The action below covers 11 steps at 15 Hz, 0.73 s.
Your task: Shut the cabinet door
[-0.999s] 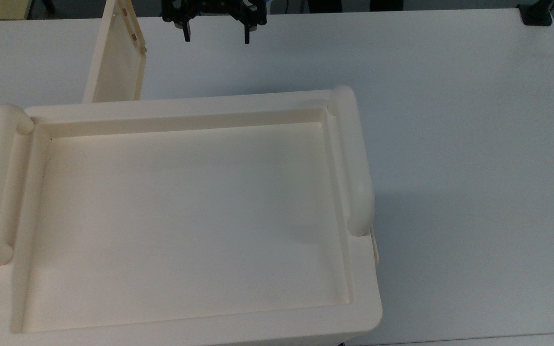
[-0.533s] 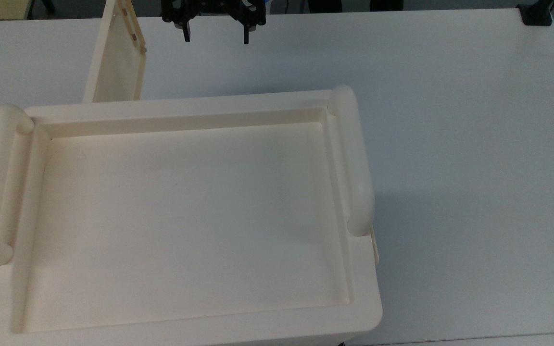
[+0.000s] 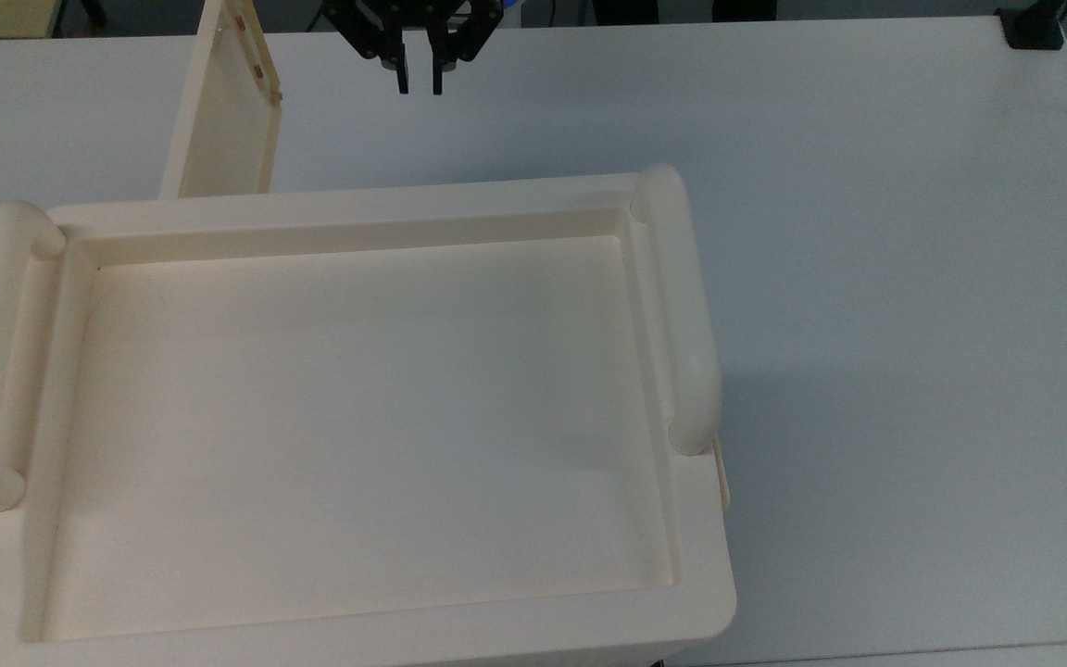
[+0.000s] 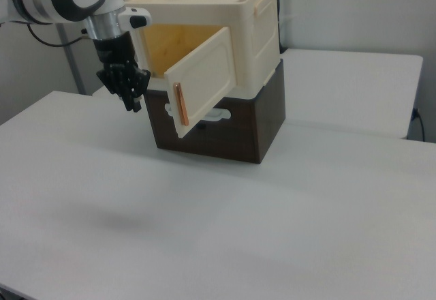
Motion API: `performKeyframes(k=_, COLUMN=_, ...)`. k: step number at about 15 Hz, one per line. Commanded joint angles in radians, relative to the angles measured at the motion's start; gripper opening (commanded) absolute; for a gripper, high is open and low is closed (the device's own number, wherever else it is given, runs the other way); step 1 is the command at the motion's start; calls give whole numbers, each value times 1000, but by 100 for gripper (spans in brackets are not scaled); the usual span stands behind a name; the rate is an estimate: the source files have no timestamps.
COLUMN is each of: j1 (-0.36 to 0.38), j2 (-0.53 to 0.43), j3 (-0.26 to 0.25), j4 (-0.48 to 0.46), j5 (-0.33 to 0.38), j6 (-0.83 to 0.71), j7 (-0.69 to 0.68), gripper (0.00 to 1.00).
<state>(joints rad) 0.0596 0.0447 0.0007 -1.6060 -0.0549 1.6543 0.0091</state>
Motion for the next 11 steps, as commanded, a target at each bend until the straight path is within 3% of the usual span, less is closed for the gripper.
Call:
performKeyframes(k=1, j1=11, j2=-25, j3=-4, j4=-26, j5=0, j6=-25, j7=-11, gripper=0)
performKeyframes(k=4, j1=9, j2=-34, j3=-4, j4=23, j5=0, j6=-50, j7=-1, gripper=0)
performKeyframes(k=9, j1=-6, j2=-39, j3=-18, j4=236, j5=1, j6=-122, j7=-1, gripper=0)
performKeyframes(k=11, j1=-49, j2=-40, j3=-21, j4=264, j5=0, j6=-122, j7=-6, gripper=0)
